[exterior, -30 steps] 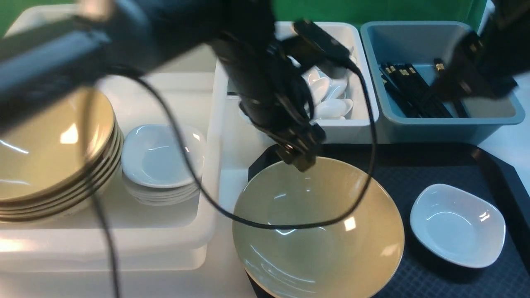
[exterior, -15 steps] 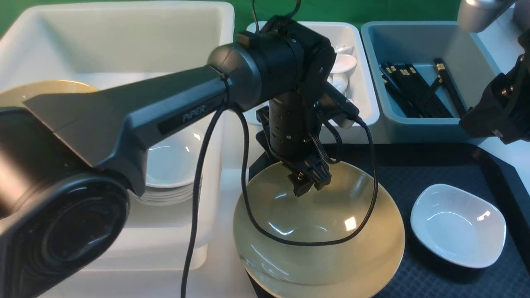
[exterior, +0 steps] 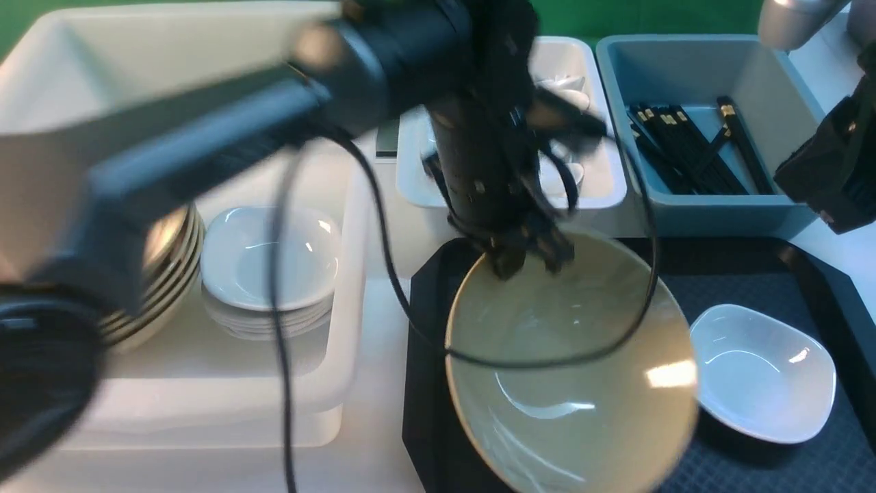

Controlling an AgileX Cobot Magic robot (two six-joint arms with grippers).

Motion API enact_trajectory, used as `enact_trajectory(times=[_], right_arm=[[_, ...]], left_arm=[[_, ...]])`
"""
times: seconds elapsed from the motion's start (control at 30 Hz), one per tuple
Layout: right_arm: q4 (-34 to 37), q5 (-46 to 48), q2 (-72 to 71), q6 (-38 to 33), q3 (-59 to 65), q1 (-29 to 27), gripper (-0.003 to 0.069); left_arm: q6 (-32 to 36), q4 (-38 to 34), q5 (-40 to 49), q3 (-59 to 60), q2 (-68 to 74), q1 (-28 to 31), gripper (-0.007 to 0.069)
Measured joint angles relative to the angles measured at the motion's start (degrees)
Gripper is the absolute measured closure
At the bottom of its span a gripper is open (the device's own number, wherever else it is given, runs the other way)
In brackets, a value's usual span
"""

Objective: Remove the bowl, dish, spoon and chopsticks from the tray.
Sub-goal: Use the left arm to put the noodle bowl into the large storage box on the left

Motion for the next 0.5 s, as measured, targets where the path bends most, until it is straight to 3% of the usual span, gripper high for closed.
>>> enact_trajectory(times=[0.13, 0.3, 0.4, 0.43, 0.5], right_arm=[[0.8, -1.5, -0.1, -0.6, -3.3, 2.6, 0.0625], [2.5, -3.7, -0.1, -1.6, -8.0, 10.0, 0.0625], [3.4, -5.4, -0.1, -2.7, -9.3, 16.2, 0.0625], [3.4, -5.5, -0.1, -2.7, -9.3, 16.5, 0.0625], [3.7, -6.2, -0.1, -3.2, -9.4, 19.6, 0.0625]], left_arm=[[0.3, -6.5, 0.5, 0.0, -9.6, 8.2, 0.0614], [0.0, -15.7, 0.8, 1.4, -20.8, 21.0, 0.0616], [-1.1, -17.7, 0.9, 5.9, -30.9, 34.8, 0.0617], [-1.1, -17.7, 0.9, 6.3, -30.9, 34.8, 0.0617], [-1.9, -17.2, 1.1, 11.1, -37.6, 46.6, 0.0617]])
